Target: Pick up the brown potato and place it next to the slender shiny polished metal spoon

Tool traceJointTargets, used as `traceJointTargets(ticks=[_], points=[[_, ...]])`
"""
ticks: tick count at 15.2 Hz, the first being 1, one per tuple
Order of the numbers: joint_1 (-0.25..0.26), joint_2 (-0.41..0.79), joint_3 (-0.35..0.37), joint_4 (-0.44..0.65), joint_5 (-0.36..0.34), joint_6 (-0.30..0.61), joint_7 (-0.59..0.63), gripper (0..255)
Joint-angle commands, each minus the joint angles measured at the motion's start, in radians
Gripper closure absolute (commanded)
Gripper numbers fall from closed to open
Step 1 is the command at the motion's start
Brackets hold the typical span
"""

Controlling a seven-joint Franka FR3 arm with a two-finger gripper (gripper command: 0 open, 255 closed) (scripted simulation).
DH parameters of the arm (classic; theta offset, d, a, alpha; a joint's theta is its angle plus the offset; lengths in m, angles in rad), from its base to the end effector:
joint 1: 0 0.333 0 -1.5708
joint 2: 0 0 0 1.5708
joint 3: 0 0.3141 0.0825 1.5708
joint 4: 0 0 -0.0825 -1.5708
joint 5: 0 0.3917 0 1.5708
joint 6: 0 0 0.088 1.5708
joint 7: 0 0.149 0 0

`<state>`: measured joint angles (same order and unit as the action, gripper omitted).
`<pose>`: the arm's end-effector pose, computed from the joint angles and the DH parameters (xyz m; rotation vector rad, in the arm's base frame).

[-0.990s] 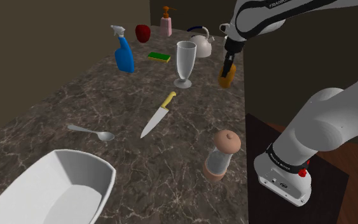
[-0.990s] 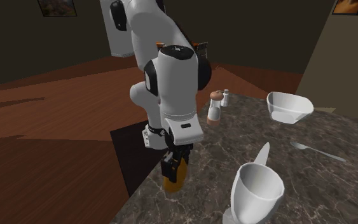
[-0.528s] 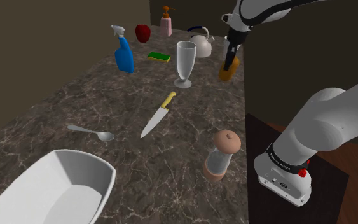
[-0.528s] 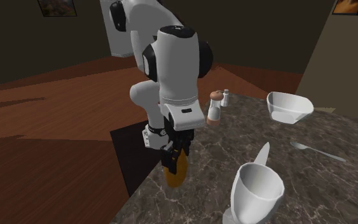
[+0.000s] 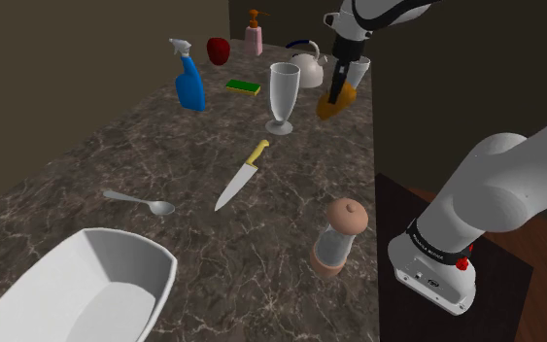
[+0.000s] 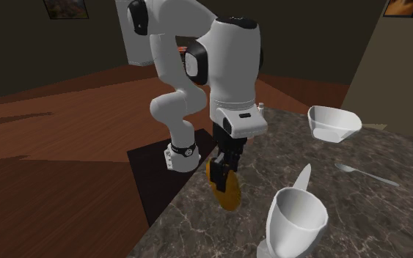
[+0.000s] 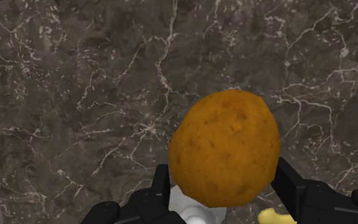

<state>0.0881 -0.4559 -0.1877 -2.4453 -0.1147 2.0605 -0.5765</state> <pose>0.4236 -0.0520 0.4215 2.9856 0.8323 0.0866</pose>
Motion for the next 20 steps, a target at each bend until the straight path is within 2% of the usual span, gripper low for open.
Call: traceJointTargets(ticks=[1,11,20], points=[[0.023,0.030,0.034,0.021,0.018,0.006,0.046,255],[0.122,0.217,0.185,0.194,0.072,0.010,0.260,255],[0.197,0.442,0.289,0.447,0.064,-0.025,0.442,255]])
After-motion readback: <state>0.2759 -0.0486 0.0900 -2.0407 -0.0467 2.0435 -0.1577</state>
